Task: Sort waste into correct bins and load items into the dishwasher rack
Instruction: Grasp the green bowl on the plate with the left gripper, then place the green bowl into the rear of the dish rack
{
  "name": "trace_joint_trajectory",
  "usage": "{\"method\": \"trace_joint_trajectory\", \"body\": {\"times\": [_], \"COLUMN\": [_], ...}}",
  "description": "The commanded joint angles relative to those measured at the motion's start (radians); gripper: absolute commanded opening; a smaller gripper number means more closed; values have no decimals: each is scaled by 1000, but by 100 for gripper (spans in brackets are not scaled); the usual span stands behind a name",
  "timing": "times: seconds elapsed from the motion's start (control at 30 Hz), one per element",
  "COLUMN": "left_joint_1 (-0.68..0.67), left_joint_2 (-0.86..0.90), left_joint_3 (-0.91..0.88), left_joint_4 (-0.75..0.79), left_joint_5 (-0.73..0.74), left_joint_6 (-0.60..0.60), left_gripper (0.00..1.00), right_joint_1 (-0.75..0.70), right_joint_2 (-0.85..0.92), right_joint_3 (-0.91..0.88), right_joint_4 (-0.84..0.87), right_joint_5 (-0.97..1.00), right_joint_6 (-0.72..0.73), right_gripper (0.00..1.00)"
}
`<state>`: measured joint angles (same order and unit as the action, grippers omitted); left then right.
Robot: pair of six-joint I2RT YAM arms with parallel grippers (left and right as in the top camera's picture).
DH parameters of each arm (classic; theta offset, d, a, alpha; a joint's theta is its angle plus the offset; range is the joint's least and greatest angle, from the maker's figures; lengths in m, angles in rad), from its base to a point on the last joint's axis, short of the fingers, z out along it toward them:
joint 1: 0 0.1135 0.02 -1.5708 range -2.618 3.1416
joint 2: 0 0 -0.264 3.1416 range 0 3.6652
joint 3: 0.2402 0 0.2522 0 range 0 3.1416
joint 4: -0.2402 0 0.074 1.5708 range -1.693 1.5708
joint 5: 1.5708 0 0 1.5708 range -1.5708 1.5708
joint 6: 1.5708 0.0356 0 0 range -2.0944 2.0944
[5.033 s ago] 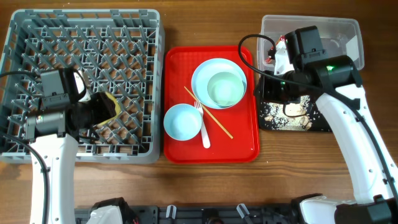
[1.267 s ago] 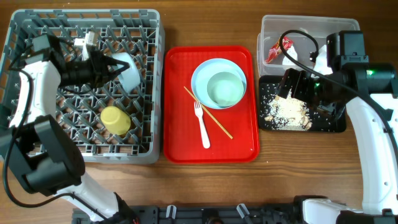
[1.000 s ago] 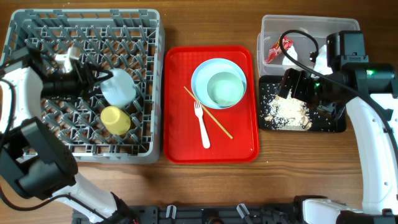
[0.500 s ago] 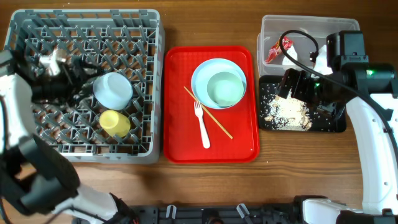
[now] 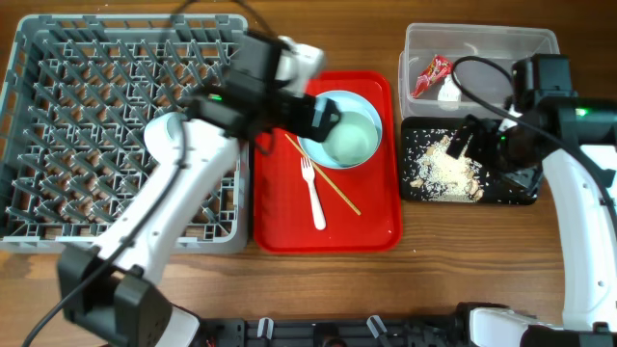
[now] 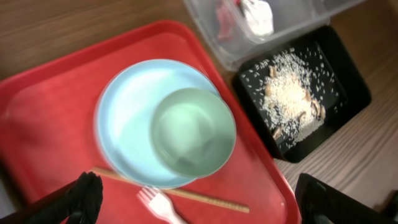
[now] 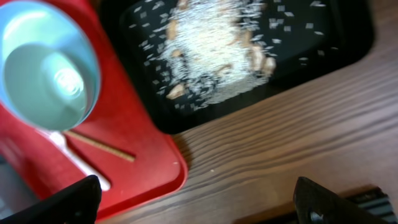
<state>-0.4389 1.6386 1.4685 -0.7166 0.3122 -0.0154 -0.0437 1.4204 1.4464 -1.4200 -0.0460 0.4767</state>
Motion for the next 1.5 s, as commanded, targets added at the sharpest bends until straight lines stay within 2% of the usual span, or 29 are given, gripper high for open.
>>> {"method": "trace_joint_trajectory", "body": {"times": [0.0, 0.2, 0.3, 0.43, 0.5, 0.6, 0.77, 1.0, 1.27, 1.4, 1.47], "left_joint_1": [-147, -249, -280, -287, -287, -287, -287, -287, -286, -270, -230], "left_joint_2": [100, 258, 337, 405, 421, 424, 424, 424, 362, 214, 112], "left_joint_3": [7, 7, 7, 7, 7, 7, 7, 7, 8, 8, 8], "left_joint_4": [83, 175, 183, 145, 106, 69, 71, 69, 49, 36, 30], "left_joint_5": [-147, -150, -150, -171, -249, -365, -370, -370, -370, -361, -304], "left_joint_6": [-23, -23, -23, -23, -23, -23, -23, -23, -23, -23, -23], "left_gripper": [100, 99, 93, 75, 70, 57, 32, 5, 4, 4, 4], "right_joint_1": [-64, -128, -128, -128, -128, -128, -128, -128, -128, -128, -128], "right_joint_2": [-11, -11, -11, -11, -11, -11, -11, -11, -11, -11, -11], "right_joint_3": [5, 5, 5, 5, 5, 5, 5, 5, 5, 5, 5], "right_joint_4": [-18, -25, -24, -21, -21, -21, -21, -21, -21, -21, -21], "right_joint_5": [47, 46, 46, 46, 46, 45, 46, 46, 46, 46, 46], "right_joint_6": [40, 20, 19, 12, 12, 12, 5, -5, -6, -6, -6], "right_gripper": [100, 100, 100, 100, 100, 100, 100, 100, 100, 100, 100]}}
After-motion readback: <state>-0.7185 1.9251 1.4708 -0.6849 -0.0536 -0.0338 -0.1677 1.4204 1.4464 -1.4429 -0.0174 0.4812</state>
